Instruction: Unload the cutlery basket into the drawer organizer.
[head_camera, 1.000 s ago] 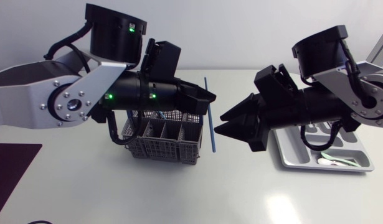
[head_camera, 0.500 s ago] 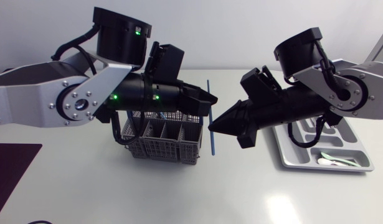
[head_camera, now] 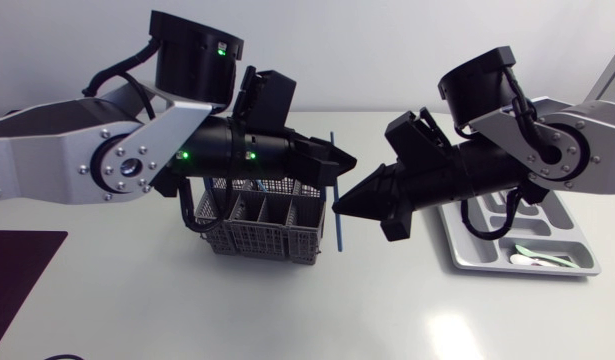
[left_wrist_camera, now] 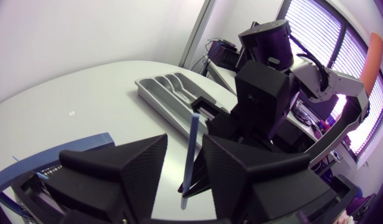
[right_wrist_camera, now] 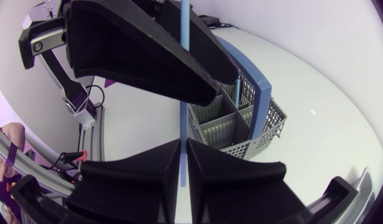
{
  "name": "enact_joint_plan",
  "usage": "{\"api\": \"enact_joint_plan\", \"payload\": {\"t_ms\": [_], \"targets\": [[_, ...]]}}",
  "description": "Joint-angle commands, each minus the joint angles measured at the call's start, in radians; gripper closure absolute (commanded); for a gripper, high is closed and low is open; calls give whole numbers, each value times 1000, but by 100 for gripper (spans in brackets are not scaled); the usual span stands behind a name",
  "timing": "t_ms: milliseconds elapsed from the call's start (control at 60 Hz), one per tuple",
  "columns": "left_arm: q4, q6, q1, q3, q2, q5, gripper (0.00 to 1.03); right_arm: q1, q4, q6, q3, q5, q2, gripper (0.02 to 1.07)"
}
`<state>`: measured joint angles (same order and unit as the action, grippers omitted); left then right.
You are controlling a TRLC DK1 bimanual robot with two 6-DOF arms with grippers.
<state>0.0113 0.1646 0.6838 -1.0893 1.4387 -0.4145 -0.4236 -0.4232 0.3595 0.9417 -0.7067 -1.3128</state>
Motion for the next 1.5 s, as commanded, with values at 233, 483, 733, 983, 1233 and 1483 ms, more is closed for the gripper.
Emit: {"api": "enact_joint_plan", "payload": {"t_ms": [233, 483, 733, 983, 1233, 1483], "targets": [[69, -34, -92, -60, -112, 5, 36, 141, -104, 148, -70, 0, 40, 97], [240, -200, -236, -47, -167, 34, 32, 473, -275, 518, -77, 7, 35, 97], [325, -318, -349, 17, -176, 37, 32, 824, -350, 935, -41, 104, -9, 97], [332, -376, -339, 98, -173, 106, 32, 1046, -296, 1174, 9, 213, -140, 97], [351, -376, -311, 104, -169, 146, 32, 1094, -394, 1176, 111, 196, -184, 97], [377, -393, -248, 126, -167, 232, 32, 905, -569, 860, 302, 145, -319, 97]]}}
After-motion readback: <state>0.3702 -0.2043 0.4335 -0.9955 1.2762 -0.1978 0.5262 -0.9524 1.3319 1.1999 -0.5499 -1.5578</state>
